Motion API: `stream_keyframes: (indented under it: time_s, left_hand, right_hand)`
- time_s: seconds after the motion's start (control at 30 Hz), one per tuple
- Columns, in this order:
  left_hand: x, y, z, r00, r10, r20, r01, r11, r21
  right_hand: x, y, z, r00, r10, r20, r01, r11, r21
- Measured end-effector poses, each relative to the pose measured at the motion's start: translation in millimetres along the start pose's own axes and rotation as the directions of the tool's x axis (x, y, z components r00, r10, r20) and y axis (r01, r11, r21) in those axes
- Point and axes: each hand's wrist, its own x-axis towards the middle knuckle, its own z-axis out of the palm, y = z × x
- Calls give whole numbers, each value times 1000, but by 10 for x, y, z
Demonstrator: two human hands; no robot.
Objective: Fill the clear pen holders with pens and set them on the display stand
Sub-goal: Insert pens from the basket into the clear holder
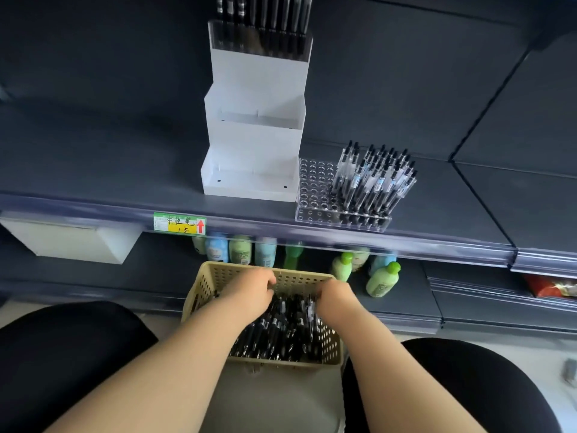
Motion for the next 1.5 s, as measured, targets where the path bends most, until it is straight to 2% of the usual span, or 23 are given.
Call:
stream_keyframes:
  time_s: [0.1,0.2,0.37,0.5,0.63,0.8,0.87,1.03,1.17,1.33,1.43,1.5]
  left_hand:
    - [82,3,254,996,-52,69,54,998,-23]
    - [182,7,468,989,-91,117,99,993,-57]
    - [327,-40,651,984,-140,109,152,983,-106]
    - [432,-98,726,975,-200,95,208,975,-77]
    - [473,-111,825,973,-206,106,196,976,100]
    - [512,-36,956,970,-204,130,145,921,362]
    - [510,1,973,966,-210,149,123,886,446]
    - [501,101,1018,960,-212,182,75,823,563]
    - [531,111,965,923,-314,223,187,872,452]
    - [494,2,862,864,-423,271,394,905,158]
    - [434,-76,770,878,-380,293,398,918,-2]
    - [345,-96,669,913,-331,237,367,922,-125]
  right_hand:
    - [76,-43,161,998,50,40,-53,995,81]
    - [200,-54,277,993,74,93,-80,995,60]
    - [418,-74,438,972,160,173,-171,984,51]
    - [556,-107,572,968,168,188,-150,983,-108]
    - [648,-80,610,972,200,125,-192,979,-75]
    - [665,-52,594,984,148,96,-142,987,-71]
    - [660,-74,583,974,211,82,-210,978,-17]
    - [710,-38,679,964,259,58,-262,963,58]
    - [693,1,604,970,240,28,-242,961,134]
    - [638,26,411,988,157,7,-155,965,212]
    - [551,40,318,996,90,-24,-78,946,315]
    - [455,42,274,998,46,-52,-22,917,398]
